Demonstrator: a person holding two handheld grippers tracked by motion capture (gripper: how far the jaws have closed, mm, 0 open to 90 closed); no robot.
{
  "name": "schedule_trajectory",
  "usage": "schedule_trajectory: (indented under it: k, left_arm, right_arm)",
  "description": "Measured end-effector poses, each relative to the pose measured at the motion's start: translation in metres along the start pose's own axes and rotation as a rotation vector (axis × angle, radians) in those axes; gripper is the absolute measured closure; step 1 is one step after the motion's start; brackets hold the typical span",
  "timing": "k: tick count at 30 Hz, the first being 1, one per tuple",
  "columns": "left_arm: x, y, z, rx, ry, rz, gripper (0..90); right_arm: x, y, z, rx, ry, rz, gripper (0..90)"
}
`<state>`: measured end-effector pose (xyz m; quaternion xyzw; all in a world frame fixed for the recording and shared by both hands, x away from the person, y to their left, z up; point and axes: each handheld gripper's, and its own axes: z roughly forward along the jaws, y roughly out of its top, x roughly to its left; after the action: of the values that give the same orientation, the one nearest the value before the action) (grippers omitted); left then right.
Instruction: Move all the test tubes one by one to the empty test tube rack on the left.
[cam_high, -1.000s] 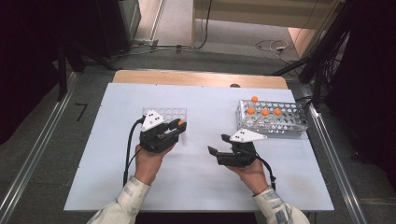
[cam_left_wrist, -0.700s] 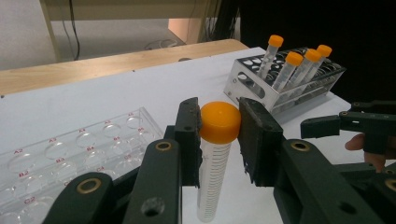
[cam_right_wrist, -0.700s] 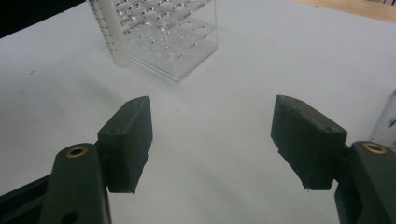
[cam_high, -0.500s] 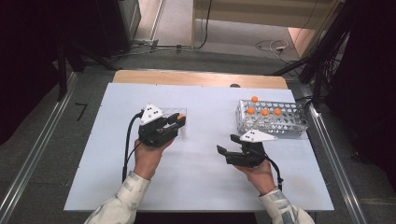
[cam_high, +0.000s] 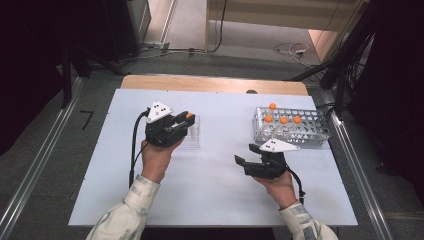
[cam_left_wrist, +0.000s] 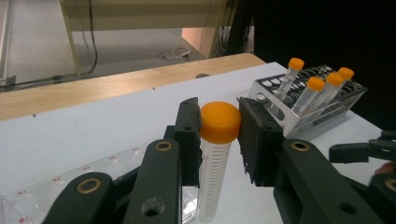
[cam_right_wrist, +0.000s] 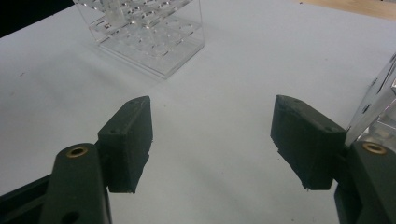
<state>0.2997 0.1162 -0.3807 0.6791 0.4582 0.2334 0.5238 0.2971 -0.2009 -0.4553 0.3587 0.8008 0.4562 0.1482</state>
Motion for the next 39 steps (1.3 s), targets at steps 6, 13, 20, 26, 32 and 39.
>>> schedule_trajectory:
  k: [6, 13, 20, 26, 32, 39]
  left_arm:
    - [0.009, 0.005, 0.003, -0.012, 0.042, -0.009, 69.9]
    - [0.016, 0.005, 0.009, -0.019, 0.079, -0.007, 69.9]
    - [0.016, 0.002, 0.015, -0.011, 0.098, 0.017, 69.8]
    - [0.013, -0.006, 0.022, -0.006, 0.121, 0.048, 69.8]
    - [0.012, -0.022, 0.029, 0.015, 0.139, 0.057, 69.8]
    - [0.012, -0.031, 0.032, 0.008, 0.147, 0.050, 69.7]
  right_arm:
    - [-0.002, 0.000, -0.002, -0.001, -0.004, 0.006, 28.2]
    - [-0.003, 0.000, -0.003, -0.007, -0.009, 0.009, 28.3]
    - [-0.004, -0.001, -0.003, -0.009, -0.009, 0.008, 28.5]
    - [-0.004, -0.001, -0.004, -0.009, -0.007, 0.010, 28.6]
    - [-0.003, -0.001, -0.004, -0.009, -0.006, 0.011, 28.6]
    - [-0.003, -0.001, -0.004, -0.008, -0.006, 0.007, 28.7]
